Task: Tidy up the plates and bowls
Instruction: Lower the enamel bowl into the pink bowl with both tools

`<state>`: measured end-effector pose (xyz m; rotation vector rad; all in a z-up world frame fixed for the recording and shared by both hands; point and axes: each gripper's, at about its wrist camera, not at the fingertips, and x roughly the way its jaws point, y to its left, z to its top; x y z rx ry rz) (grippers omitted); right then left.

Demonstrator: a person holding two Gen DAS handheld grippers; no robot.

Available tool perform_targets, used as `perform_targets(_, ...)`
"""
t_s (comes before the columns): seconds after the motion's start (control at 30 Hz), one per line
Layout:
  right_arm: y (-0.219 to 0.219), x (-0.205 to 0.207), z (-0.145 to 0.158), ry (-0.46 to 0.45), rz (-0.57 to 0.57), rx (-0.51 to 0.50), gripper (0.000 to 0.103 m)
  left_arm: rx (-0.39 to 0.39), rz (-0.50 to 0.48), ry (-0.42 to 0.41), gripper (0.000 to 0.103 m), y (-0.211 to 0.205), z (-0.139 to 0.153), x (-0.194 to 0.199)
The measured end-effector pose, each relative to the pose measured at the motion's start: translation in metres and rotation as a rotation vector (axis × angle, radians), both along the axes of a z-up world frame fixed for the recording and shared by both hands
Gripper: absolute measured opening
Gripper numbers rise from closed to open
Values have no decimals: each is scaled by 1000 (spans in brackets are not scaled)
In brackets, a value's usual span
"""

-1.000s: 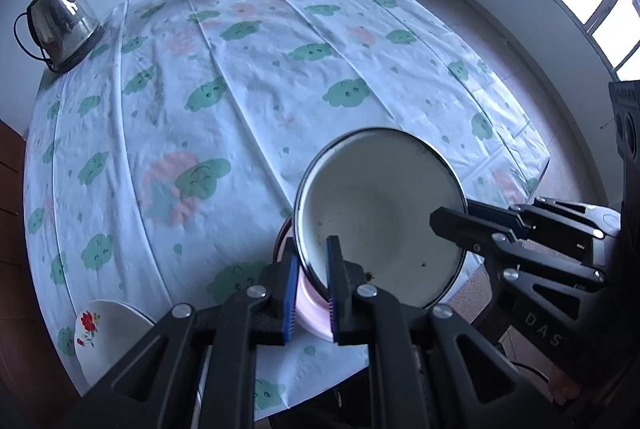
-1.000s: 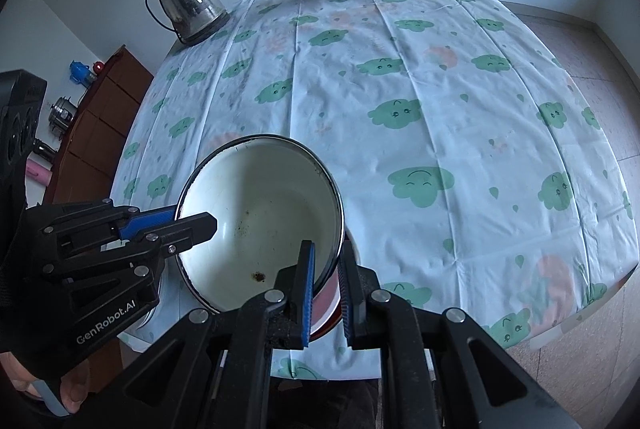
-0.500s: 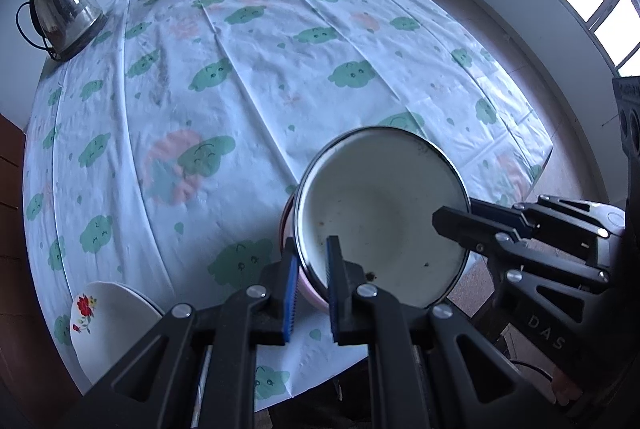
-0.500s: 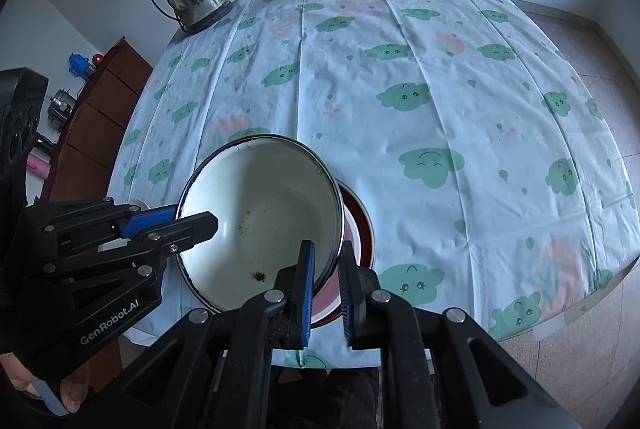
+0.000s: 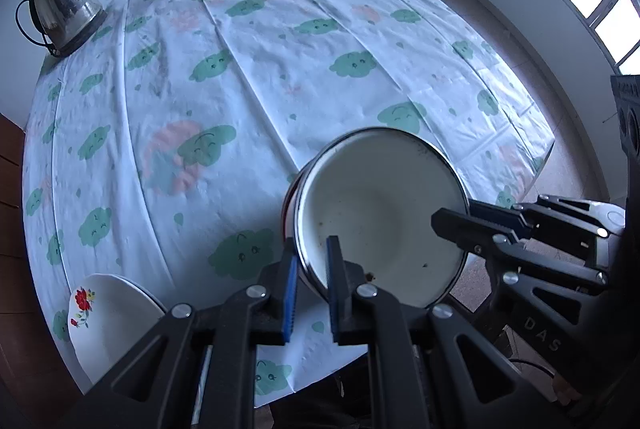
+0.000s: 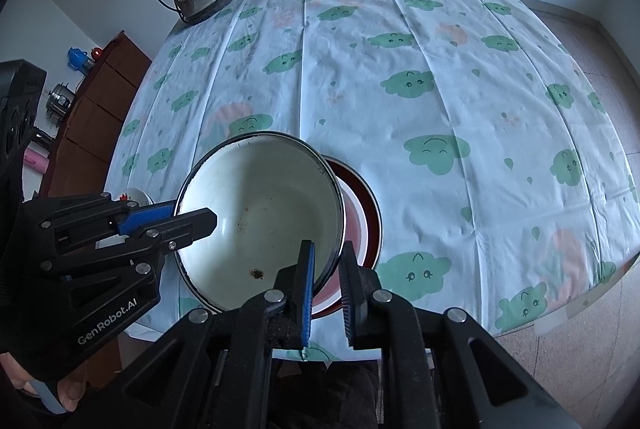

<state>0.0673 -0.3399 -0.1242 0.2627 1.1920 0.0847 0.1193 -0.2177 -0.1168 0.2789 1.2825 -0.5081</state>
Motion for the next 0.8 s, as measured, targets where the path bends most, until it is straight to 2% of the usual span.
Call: perform_targets(0.8,-4,-3,-24,50,1,18,14,32,-3,52,10,-7,-25,-2)
